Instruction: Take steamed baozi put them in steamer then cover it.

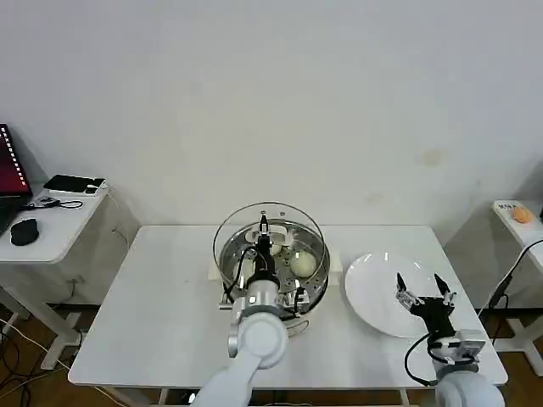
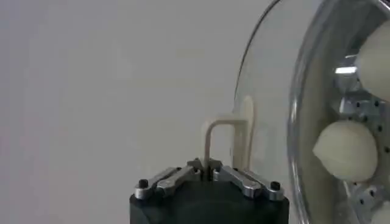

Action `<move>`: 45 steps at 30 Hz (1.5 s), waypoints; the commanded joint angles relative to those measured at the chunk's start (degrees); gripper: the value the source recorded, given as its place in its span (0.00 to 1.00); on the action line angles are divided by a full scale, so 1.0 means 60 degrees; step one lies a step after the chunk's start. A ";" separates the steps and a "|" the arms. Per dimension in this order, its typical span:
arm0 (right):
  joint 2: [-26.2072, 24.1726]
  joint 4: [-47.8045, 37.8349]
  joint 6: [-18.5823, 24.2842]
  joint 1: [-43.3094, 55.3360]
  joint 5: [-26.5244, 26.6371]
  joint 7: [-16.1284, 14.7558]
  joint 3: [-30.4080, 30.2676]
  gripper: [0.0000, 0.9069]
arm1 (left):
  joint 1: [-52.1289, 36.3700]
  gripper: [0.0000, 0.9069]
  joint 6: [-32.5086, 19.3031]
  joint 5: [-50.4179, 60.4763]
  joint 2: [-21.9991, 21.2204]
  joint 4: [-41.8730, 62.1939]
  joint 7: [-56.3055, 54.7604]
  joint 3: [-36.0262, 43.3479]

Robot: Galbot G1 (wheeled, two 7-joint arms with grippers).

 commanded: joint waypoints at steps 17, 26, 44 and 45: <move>0.0128 -0.0574 -0.0358 0.0527 -0.0538 -0.0114 -0.0486 1.00 | 0.0195 0.00 0.0026 0.0293 -0.0782 0.0122 0.1197 -0.0130; 0.0237 -0.0675 -0.0244 0.0565 -0.0676 -0.0131 -0.0582 1.00 | 0.0153 0.00 0.0018 0.0287 -0.0775 0.0143 0.1185 -0.0128; 0.0266 -0.0788 -0.0106 0.0567 -0.0709 -0.0142 -0.0582 1.00 | 0.0188 0.00 -0.0014 0.0445 -0.0823 0.0549 0.0870 -0.0072; 0.0267 -0.0791 -0.0103 0.0567 -0.0710 -0.0143 -0.0582 1.00 | 0.0183 0.00 -0.0015 0.0451 -0.0821 0.0583 0.0848 -0.0095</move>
